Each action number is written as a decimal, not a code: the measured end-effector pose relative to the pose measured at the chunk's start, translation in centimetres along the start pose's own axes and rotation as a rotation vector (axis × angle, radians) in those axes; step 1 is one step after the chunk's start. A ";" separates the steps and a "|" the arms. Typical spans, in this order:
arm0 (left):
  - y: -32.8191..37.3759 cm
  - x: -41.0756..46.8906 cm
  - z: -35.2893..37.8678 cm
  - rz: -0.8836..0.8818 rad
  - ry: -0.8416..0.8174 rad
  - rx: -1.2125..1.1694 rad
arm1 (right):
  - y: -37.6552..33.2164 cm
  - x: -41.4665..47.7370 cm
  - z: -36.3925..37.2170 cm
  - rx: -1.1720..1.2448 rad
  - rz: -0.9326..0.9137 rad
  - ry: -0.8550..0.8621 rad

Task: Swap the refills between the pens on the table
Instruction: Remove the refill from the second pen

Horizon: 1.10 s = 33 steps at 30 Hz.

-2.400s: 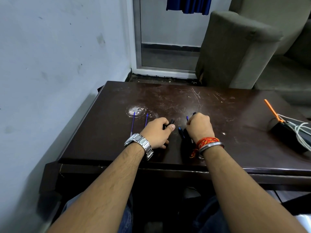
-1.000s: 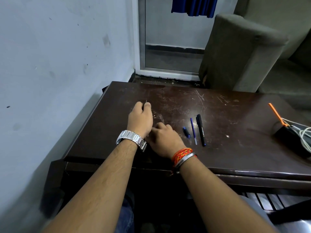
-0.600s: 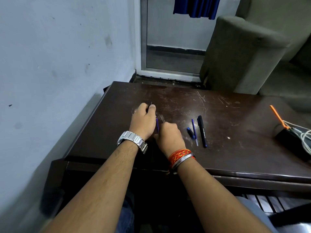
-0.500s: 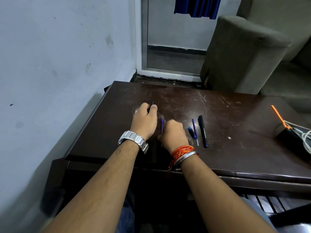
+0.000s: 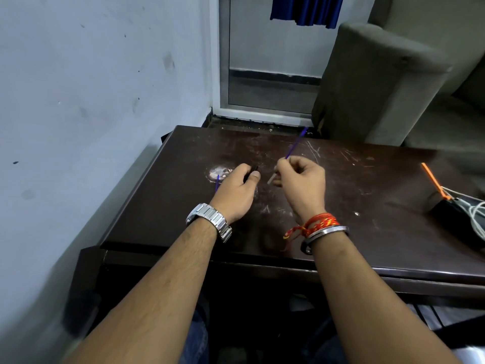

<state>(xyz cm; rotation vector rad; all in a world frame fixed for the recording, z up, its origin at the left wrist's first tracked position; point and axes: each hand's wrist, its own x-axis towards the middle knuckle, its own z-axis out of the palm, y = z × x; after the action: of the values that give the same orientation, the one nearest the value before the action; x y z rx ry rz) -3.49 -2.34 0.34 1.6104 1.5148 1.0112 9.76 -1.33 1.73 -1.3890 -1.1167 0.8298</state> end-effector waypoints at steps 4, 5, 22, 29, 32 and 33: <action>-0.1 0.0 0.4 0.019 -0.095 -0.049 | -1.0 -0.2 -0.2 0.305 -0.034 0.018; -0.1 0.0 0.4 0.020 -0.107 -0.053 | -1.2 -0.2 -0.2 0.337 -0.050 0.028; -0.6 -0.1 0.7 0.070 -0.150 -0.174 | -0.4 -0.7 -0.1 0.002 -0.120 -0.042; -0.5 -0.1 0.7 0.067 -0.155 -0.161 | -0.6 -0.8 -0.2 0.055 -0.153 -0.044; -0.5 0.0 0.7 0.080 -0.150 -0.143 | -0.3 -0.6 -0.2 0.005 -0.152 -0.079; -0.6 0.0 0.7 0.088 -0.146 -0.149 | -0.2 -0.6 -0.2 -0.010 -0.153 -0.092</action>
<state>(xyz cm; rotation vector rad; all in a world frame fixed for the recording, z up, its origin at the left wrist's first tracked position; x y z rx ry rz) -3.12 -2.26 -0.49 1.6192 1.2517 1.0065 9.75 -1.98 1.86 -1.2665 -1.2831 0.7848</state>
